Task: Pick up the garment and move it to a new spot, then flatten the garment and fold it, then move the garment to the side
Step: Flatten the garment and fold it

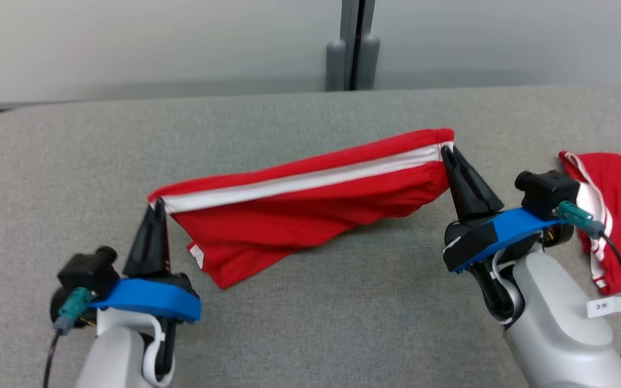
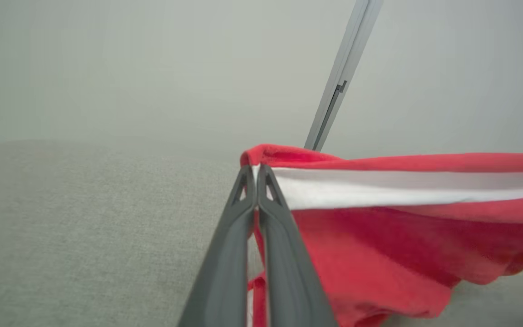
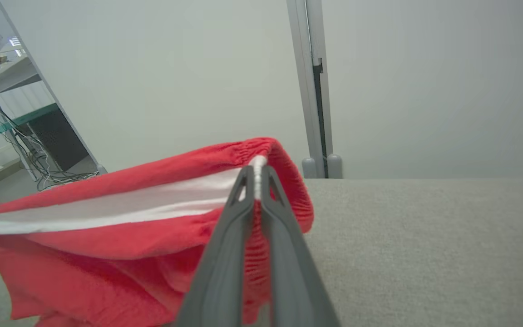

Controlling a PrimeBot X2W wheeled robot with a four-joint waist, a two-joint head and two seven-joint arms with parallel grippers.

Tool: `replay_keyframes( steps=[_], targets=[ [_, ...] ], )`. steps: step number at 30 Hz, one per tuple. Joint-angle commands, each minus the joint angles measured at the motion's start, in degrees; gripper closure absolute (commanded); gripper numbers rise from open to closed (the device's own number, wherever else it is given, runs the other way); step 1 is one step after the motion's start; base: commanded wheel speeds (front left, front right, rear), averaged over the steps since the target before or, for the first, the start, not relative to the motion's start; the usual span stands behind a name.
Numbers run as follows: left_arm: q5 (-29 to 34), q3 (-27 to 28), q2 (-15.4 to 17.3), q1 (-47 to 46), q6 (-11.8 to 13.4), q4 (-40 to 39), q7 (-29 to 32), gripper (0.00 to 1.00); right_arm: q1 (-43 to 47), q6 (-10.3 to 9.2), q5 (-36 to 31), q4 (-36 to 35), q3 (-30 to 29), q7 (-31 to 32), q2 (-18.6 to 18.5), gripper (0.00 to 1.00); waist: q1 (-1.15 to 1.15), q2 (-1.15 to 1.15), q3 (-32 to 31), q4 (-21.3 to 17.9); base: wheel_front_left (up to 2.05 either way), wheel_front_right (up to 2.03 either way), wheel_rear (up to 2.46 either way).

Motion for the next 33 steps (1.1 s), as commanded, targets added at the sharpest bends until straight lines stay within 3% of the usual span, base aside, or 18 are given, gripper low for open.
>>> replay_keyframes(
  steps=[1, 11, 17, 26, 30, 33],
  targets=[
    [1.52, 1.82, 0.56, -1.85, -0.03, -2.40, -0.15, 1.00, 0.81, 0.01, 0.48, -2.80, -0.67, -0.14, -0.12, 1.00, 0.01, 0.01, -2.88, -1.58, 0.00, 0.00, 0.00],
    [4.93, 5.29, 7.41, -12.08, 0.03, -10.70, -0.15, 1.00, -5.42, -0.02, 3.18, -13.57, 1.52, -0.17, -4.00, 1.00, 0.01, 0.01, -8.21, -3.19, 0.00, 0.00, 0.00],
    [7.12, 4.56, 10.99, -21.50, 0.71, -8.97, 2.64, 1.00, -14.53, -0.05, 4.05, -10.76, 4.97, 0.47, -6.92, 1.00, 0.01, 0.01, -4.47, -3.67, 0.00, 0.00, 0.00],
    [10.52, 2.13, 11.42, -37.66, 2.88, 0.09, 2.59, 1.00, -31.69, -0.03, 0.93, 0.92, 8.38, 0.06, -5.28, 1.00, 0.01, 0.01, 6.07, -3.42, 0.00, 0.00, 0.00],
    [11.44, 1.78, 10.56, -43.77, 4.28, 3.48, 0.59, 1.00, -37.35, -0.03, -3.55, 2.13, 5.02, -0.15, -4.25, 1.00, 0.01, 0.01, 9.44, -2.80, 0.00, 0.00, 0.00],
    [11.41, 0.75, 9.00, -44.84, 4.02, 5.61, 0.00, 1.00, -35.80, 0.00, -7.06, 1.52, 2.12, -0.13, -3.30, 1.00, 0.01, 0.01, 10.80, -1.69, 0.00, 0.00, 0.00]
  ],
)
